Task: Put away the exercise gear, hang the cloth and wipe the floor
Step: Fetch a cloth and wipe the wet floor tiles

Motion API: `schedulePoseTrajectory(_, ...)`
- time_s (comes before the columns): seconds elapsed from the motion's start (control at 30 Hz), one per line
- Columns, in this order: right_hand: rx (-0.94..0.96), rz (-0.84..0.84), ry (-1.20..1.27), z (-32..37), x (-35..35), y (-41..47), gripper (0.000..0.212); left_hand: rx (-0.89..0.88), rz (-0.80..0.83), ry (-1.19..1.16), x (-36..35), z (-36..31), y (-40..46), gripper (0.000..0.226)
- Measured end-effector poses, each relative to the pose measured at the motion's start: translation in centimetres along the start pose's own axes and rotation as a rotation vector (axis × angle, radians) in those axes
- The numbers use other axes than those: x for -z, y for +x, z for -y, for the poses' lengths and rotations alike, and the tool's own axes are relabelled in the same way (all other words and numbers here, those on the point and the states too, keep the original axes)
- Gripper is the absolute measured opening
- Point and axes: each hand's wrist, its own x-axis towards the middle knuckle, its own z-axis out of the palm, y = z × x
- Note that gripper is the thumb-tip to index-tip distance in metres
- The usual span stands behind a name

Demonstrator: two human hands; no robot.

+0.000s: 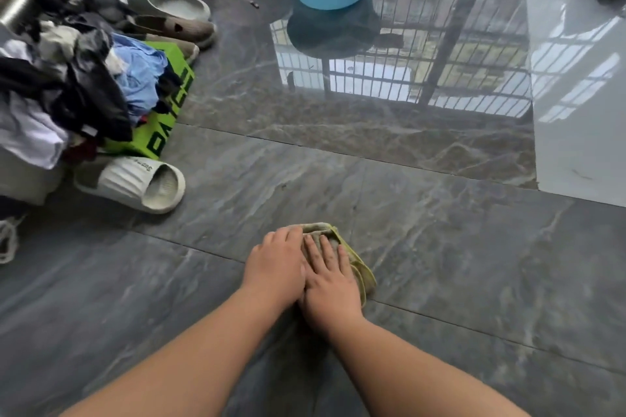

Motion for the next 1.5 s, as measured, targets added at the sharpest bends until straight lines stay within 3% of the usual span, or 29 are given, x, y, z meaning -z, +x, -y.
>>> schedulePoseTrajectory(0.23, -0.143, -0.100, -0.012, -10.5, 4.4, 0.7, 0.062, -0.019, 0.016, 0.022, -1.7, -7.4, 0.4, 0.058)
schedulePoseTrajectory(0.5, -0.350, -0.162, 0.027, -26.8, 9.6, -2.8, 0.063, -0.184, 0.013, -0.027, -3.2, -22.7, 4.5, 0.059)
schedulePoseTrajectory(0.8, -0.667, -0.233, 0.033, -47.3, 11.4, -14.8, 0.064, -0.412, 0.031, -0.044, -7.4, -43.4, 5.4, 0.056)
schedulePoseTrajectory(1.0, -0.904, -0.264, 0.017, -57.5, 11.3, -23.7, 0.062, -0.588, 0.026, -0.006, -9.5, -52.0, 4.7, 0.053)
schedulePoseTrajectory(1.23, -1.088, -0.330, 0.035, -58.6, 10.3, -26.7, 0.061, -0.633, 0.015, 0.052, -10.3, -50.5, 4.6, 0.053)
schedulePoseTrajectory(1.5, -0.967, -0.309, -0.009, -49.2, 9.8, -20.2, 0.062, -0.518, 0.033, 0.062, -9.4, -41.1, 4.9, 0.055)
